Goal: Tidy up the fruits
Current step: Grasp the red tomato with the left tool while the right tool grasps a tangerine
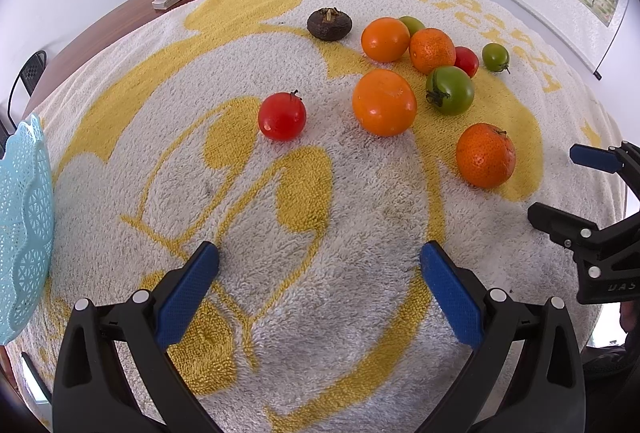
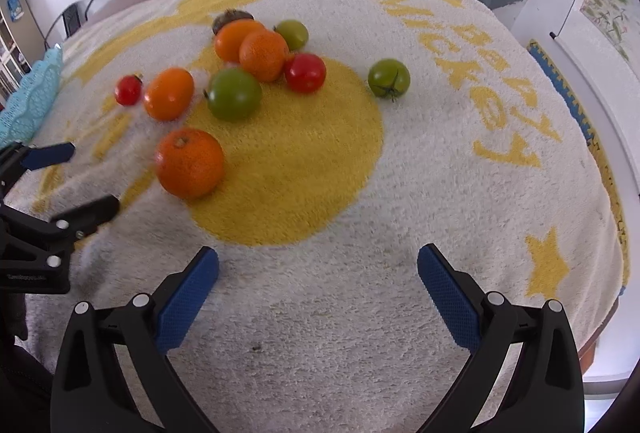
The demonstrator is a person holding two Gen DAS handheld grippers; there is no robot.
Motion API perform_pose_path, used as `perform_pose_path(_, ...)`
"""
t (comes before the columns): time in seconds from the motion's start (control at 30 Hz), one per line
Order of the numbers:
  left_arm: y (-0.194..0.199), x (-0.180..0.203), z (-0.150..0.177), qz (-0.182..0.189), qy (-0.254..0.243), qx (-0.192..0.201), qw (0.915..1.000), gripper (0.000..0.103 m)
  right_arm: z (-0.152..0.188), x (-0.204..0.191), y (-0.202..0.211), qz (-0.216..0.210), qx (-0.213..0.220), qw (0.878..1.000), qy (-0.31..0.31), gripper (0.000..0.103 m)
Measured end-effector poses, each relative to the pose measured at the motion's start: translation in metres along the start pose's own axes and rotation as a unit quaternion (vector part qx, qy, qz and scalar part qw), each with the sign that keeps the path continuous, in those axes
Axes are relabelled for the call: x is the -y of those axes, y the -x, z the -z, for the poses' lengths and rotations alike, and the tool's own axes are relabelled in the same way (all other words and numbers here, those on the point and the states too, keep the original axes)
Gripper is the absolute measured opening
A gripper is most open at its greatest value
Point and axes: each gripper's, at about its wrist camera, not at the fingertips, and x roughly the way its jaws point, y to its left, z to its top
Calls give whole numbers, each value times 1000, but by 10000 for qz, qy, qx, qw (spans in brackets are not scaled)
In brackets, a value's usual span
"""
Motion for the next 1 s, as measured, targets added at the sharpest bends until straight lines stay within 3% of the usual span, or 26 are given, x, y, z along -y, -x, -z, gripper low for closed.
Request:
perform_pose_path(0.17,-1,-6,-4,70,75,-87,9999,101,-9,-2,10,-292,235,9993,-11,98)
perform_pose_path(0.33,4,-25,-12,41,425,-60,9991,101,-26,-15,13,-569,343,9977,146,92)
perform_pose_path(0.57,8,-43,-18,-93,724,-18,9973,101,-44,-37,8,-929,262,9945,397,75)
perform_pose_path(0.87,9,-41,-33,-93,854,56,9963,100,-49,-52,-9,-1085,-54,9919,661,41)
perform_pose_path(1.0,0,-41,-43,21,931,-26,9957,82,-49,-48,-8,-1127,-56,9915,644,40)
